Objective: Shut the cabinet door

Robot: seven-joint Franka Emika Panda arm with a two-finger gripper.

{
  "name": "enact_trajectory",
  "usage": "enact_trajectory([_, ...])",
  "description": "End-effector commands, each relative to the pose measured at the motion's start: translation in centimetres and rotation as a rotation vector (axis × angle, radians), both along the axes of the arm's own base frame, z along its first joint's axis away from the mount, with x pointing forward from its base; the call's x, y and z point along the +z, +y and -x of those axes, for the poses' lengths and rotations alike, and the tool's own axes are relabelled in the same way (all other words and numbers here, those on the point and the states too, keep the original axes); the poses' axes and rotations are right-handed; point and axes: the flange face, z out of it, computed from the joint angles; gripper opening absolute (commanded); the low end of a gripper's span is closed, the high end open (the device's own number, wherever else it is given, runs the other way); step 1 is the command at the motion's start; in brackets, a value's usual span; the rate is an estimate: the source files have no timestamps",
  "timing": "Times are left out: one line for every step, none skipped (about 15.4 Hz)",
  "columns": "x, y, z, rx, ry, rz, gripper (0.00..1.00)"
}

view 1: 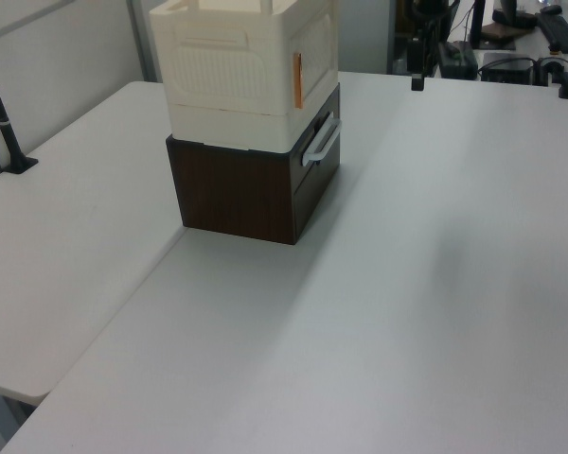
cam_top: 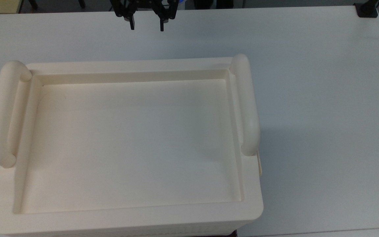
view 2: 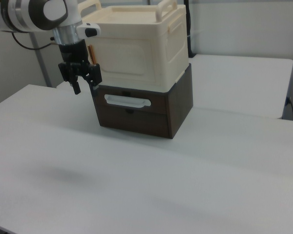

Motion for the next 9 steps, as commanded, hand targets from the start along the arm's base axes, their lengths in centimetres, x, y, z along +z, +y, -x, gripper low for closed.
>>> enact_trajectory([-0.5, -0.37, 0.08, -0.005, -0.026, 0.016, 1.0])
enact_trajectory([-0.55, -0.6, -0.3, -0.008, -0.045, 0.015, 1.0])
enact_trajectory([-0.53, -1.01, -0.49, -0.015, -0.056, 0.013, 1.0])
enact_trajectory([-0.5, -0.76, -0.51, -0.008, -0.059, 0.014, 1.0])
enact_trajectory([-0.53, -0.57, -0.48, -0.007, -0.056, 0.014, 1.0])
enact_trajectory([-0.47, -0.74, -0.41, -0.01, -0.055, 0.015, 1.0])
enact_trajectory([-0.55, -0.63, -0.44, -0.01, -0.054, 0.016, 1.0])
enact_trajectory([-0.55, -0.68, -0.44, -0.012, -0.054, 0.018, 1.0])
enact_trajectory([-0.55, -0.56, -0.42, -0.01, -0.052, 0.018, 1.0])
